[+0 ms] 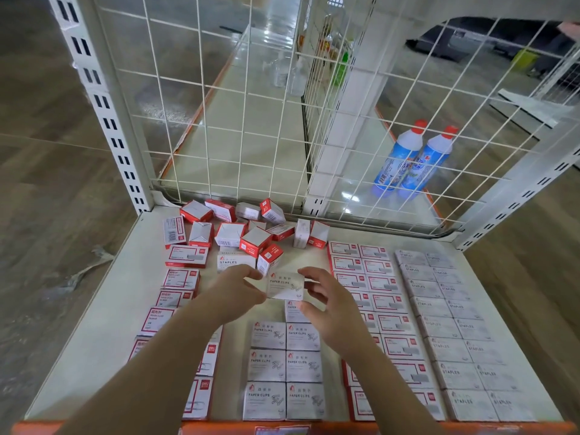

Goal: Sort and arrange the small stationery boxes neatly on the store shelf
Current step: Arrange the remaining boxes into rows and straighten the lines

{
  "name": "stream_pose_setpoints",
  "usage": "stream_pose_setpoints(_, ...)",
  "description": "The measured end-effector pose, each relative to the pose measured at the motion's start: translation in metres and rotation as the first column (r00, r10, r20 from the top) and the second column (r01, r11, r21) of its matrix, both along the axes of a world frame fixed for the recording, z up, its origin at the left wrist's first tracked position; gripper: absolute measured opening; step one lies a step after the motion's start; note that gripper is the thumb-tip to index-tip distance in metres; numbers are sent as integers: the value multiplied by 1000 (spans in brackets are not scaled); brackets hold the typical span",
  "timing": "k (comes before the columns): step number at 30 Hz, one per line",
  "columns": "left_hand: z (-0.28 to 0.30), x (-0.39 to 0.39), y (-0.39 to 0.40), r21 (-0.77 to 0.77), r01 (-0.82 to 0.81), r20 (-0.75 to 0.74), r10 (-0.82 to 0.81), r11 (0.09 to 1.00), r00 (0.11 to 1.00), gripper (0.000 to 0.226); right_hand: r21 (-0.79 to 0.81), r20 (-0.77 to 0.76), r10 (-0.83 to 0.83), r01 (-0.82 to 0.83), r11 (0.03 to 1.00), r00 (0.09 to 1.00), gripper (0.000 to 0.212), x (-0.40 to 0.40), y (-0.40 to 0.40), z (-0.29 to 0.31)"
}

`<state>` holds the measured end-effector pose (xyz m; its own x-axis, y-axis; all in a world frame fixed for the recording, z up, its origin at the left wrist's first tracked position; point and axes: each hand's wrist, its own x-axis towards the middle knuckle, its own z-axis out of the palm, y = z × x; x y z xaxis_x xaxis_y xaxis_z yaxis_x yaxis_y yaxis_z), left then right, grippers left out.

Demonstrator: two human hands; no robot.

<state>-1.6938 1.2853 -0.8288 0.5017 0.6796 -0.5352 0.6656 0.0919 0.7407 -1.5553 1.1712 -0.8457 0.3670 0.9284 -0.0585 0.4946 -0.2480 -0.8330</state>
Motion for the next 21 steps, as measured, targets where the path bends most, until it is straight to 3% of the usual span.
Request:
stream_pose_setpoints(6,-2,-5,8,151,-51,-67,62,987,996,32,-52,91,25,-20,998,996,43,2,5,-18)
stream_pose_setpoints(10,-6,-7,8,214,8,-148,24,977,989,31,-108,193,125,-105,989,973,44,-2,14,-26)
stream_pose_setpoints(21,-18,-4,5,191,172,-223,-128,966,966,42,-179,261,118,-72,981,958,49,-5,18,-49)
